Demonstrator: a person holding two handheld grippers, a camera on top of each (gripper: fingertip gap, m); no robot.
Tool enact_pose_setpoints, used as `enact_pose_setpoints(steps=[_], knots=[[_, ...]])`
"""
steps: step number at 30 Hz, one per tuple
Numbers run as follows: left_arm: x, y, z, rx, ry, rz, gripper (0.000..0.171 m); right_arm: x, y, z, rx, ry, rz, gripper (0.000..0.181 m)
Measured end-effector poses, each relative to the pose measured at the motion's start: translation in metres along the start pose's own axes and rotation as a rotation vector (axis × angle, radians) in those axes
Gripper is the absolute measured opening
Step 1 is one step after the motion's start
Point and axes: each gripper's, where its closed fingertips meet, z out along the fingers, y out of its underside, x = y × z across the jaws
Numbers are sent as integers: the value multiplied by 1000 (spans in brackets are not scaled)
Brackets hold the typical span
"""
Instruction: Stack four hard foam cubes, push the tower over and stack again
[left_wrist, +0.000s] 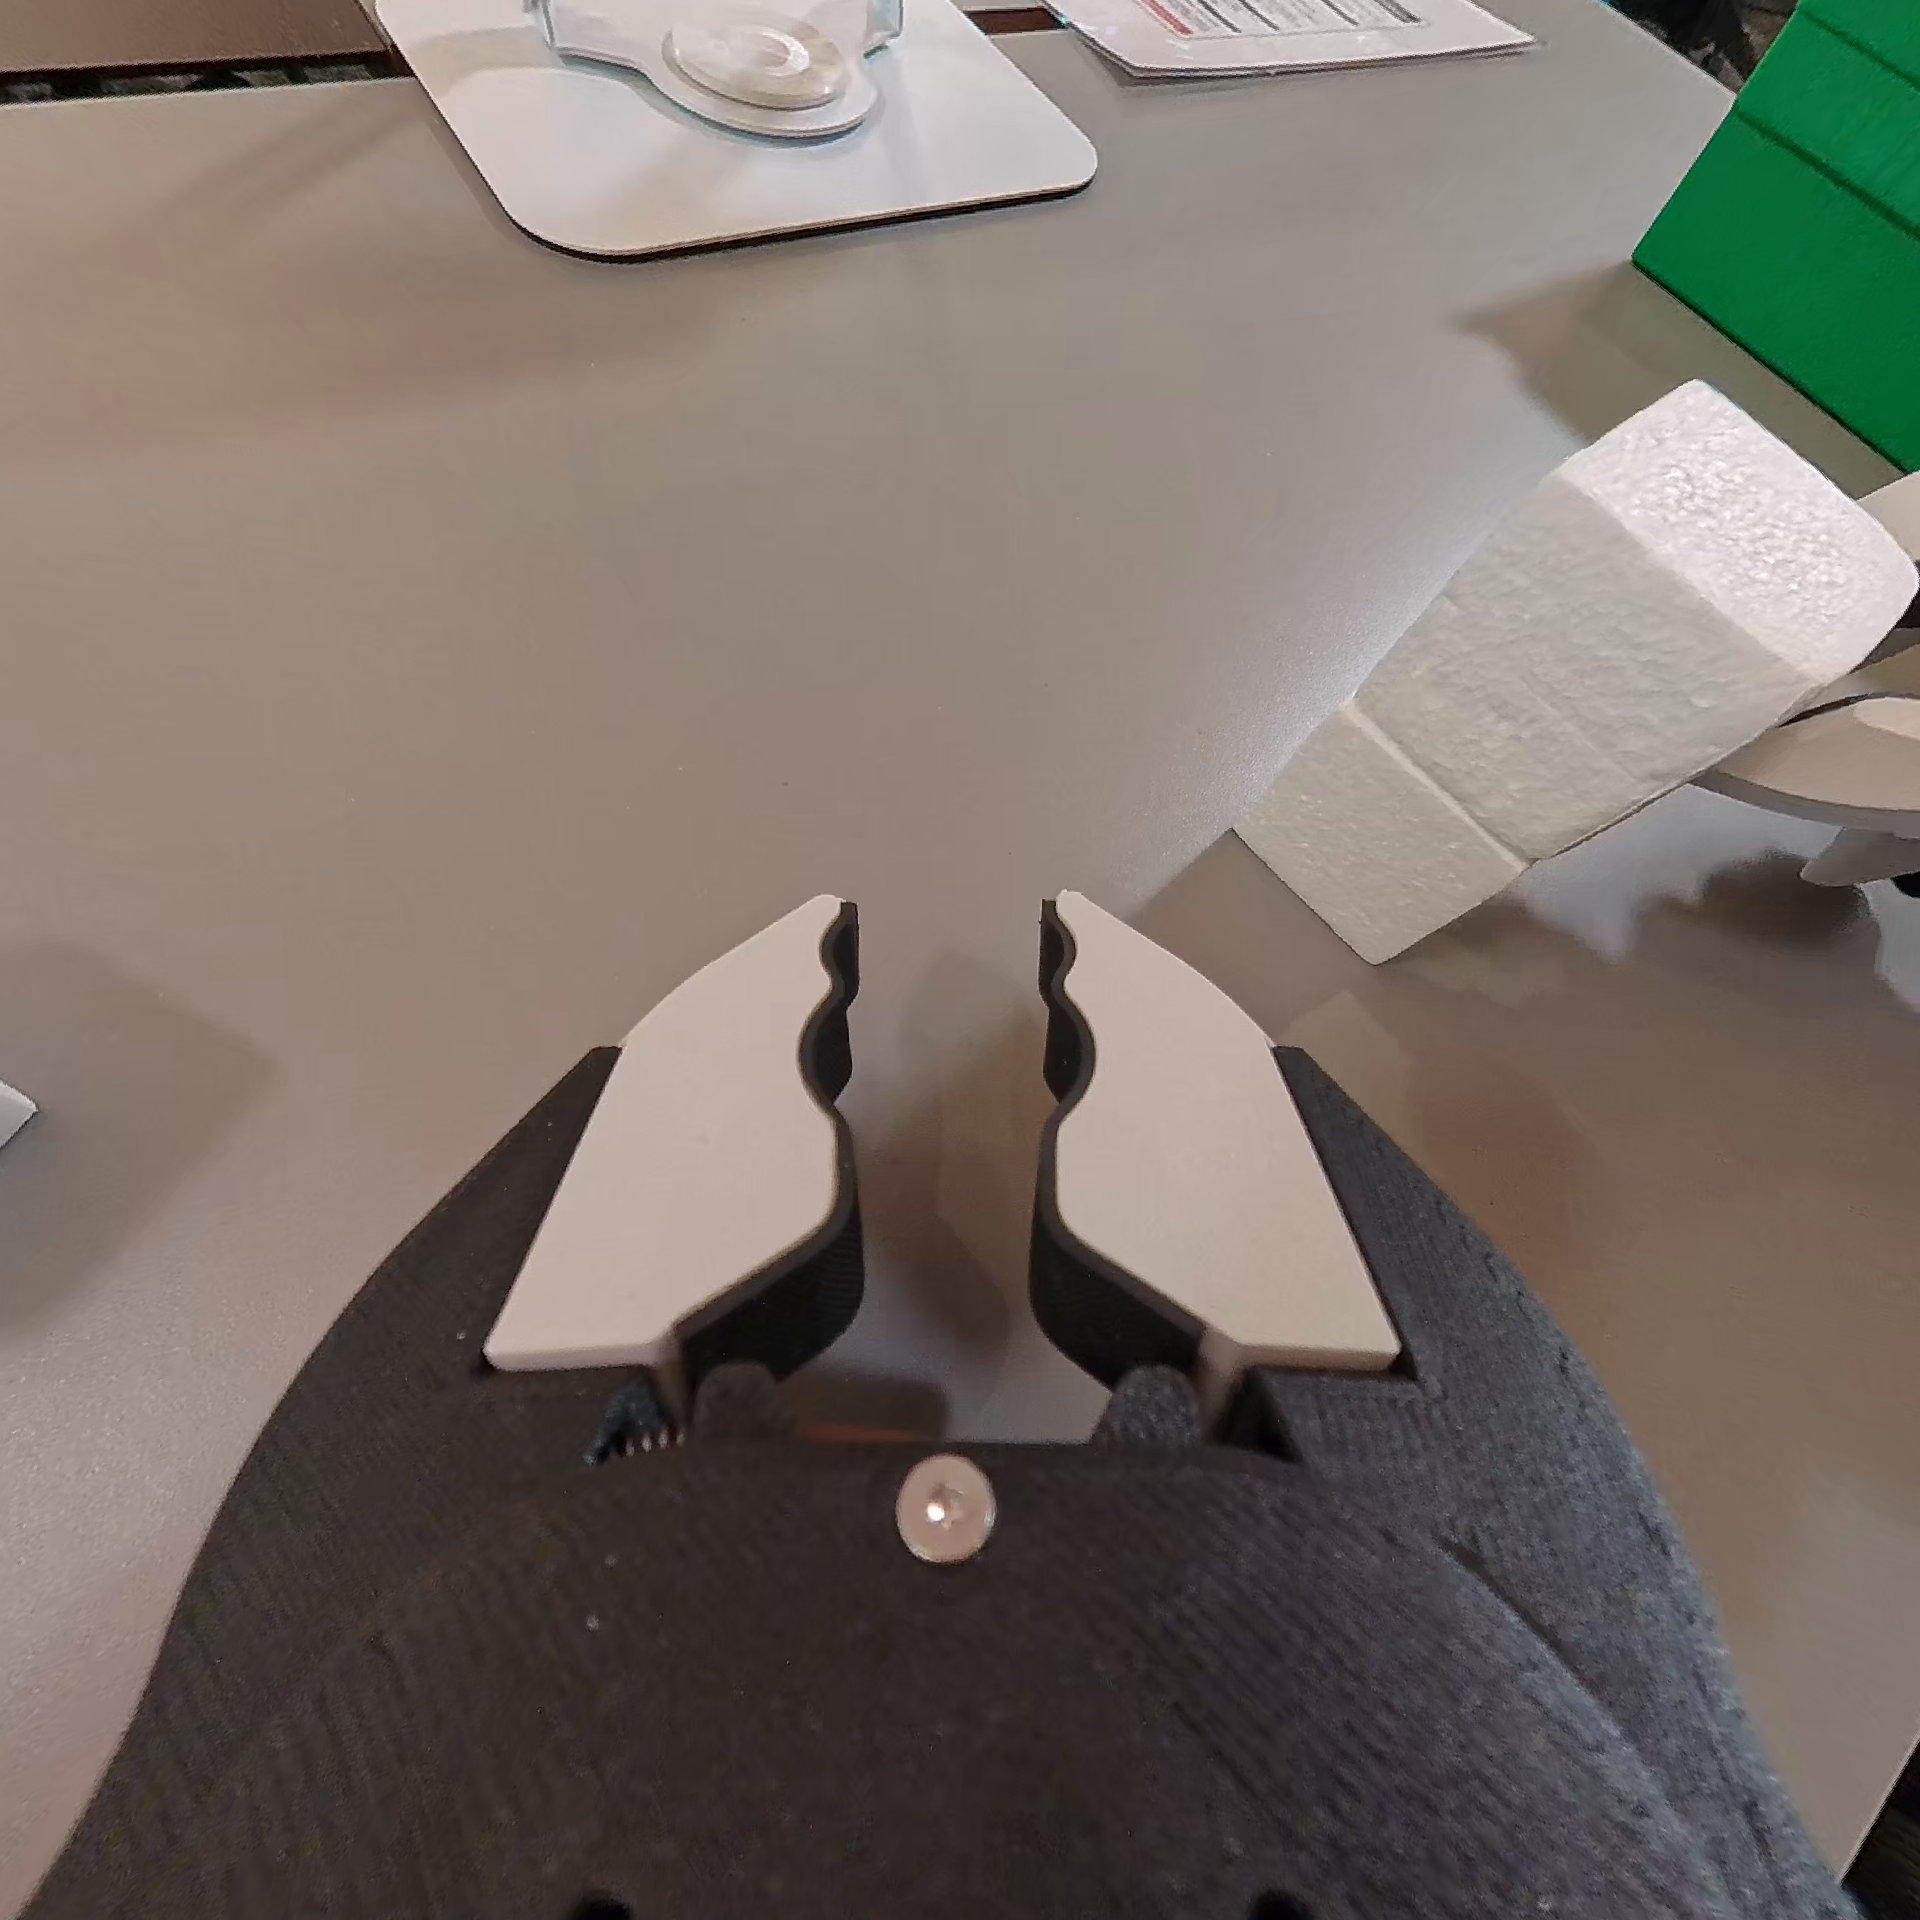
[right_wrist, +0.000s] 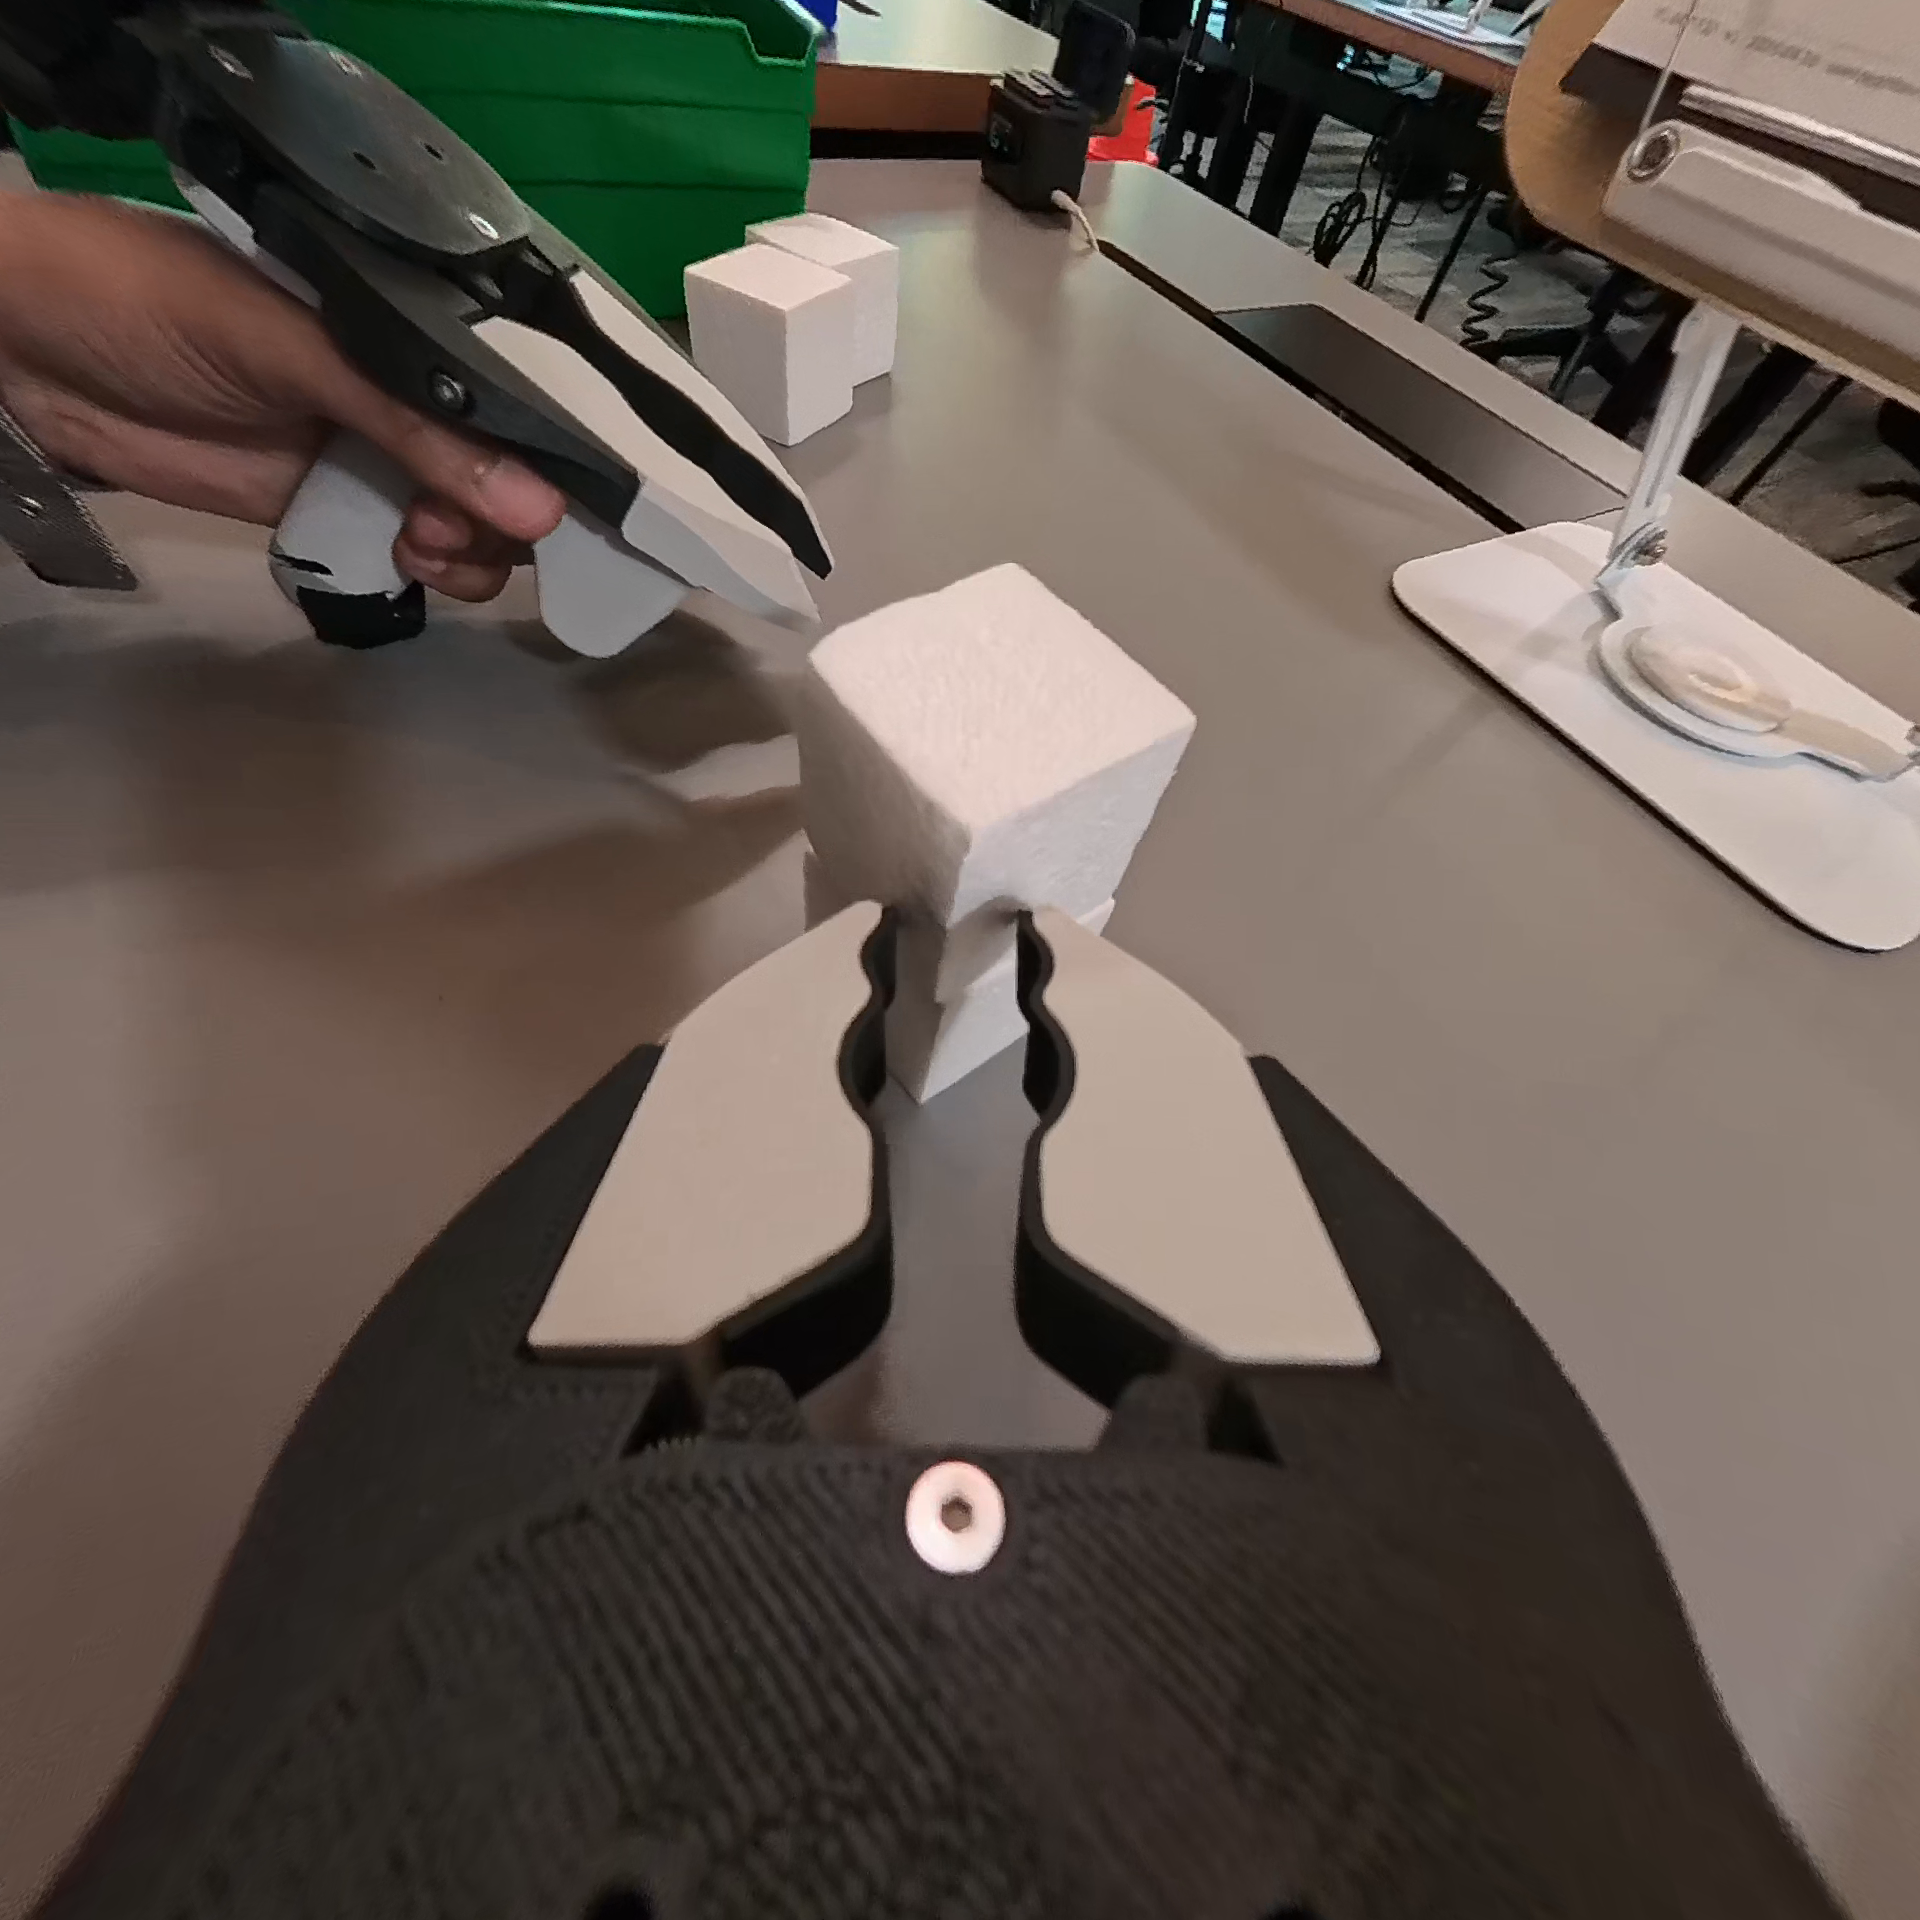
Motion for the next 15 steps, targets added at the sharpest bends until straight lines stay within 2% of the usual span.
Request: enact_pose_setpoints(steps=[9, 15], knots=[[0, 0, 0, -3, 0, -2, 34, -1, 2, 0, -69, 92, -144, 23], [0, 1, 0, -6, 0, -1, 34, 0, 3, 0, -69, 81, -116, 22]])
